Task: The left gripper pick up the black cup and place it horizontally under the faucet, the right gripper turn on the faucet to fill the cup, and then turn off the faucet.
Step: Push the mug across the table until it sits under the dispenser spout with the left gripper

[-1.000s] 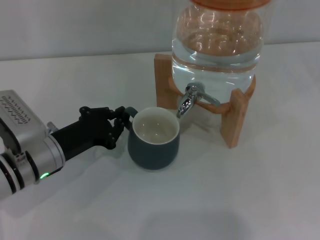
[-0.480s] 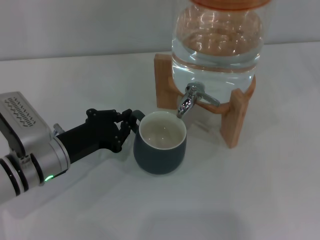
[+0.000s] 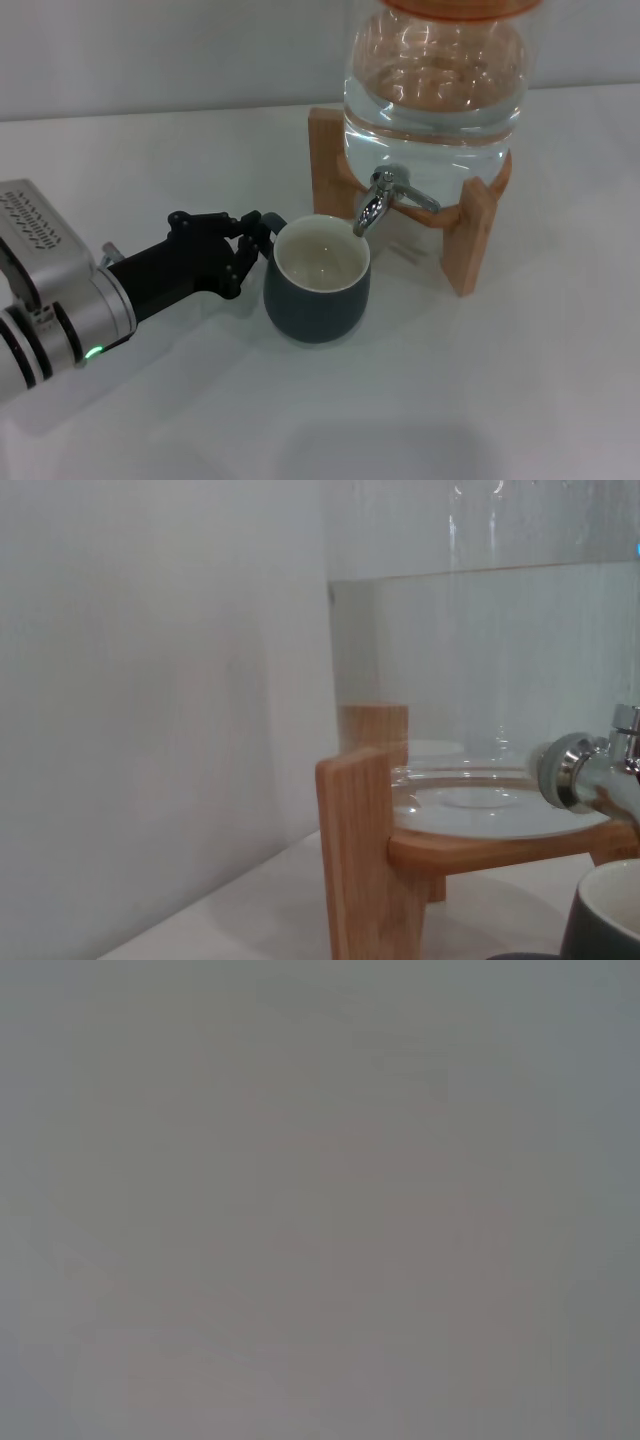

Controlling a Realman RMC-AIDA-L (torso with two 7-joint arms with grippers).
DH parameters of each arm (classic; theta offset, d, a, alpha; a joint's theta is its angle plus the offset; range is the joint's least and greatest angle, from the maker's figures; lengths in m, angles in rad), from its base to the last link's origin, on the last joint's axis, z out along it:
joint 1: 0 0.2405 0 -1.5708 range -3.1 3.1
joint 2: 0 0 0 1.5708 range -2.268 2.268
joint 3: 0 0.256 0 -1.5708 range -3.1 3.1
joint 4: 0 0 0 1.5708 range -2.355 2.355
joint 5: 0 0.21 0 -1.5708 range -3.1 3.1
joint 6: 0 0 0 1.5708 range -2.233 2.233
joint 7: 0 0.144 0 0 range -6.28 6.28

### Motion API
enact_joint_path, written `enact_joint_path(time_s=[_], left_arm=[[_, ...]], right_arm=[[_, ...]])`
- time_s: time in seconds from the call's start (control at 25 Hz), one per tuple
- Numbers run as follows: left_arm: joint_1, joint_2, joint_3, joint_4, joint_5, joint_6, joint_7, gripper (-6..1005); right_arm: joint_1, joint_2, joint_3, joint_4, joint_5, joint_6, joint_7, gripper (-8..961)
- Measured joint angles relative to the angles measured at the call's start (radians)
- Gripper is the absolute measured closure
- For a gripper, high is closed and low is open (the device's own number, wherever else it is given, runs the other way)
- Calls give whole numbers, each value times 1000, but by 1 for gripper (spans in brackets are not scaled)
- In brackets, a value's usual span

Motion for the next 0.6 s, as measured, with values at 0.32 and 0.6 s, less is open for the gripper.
enact_joint_path(time_s=[0.32, 0.6], left_arm=[[-5, 1, -1, 0, -1, 22, 1, 891], [-6, 1, -2, -4, -1, 29, 1, 891]], right_arm=[[0, 0, 0, 0, 3, 0, 0, 112], [0, -1, -1, 0, 6, 0, 0, 112]])
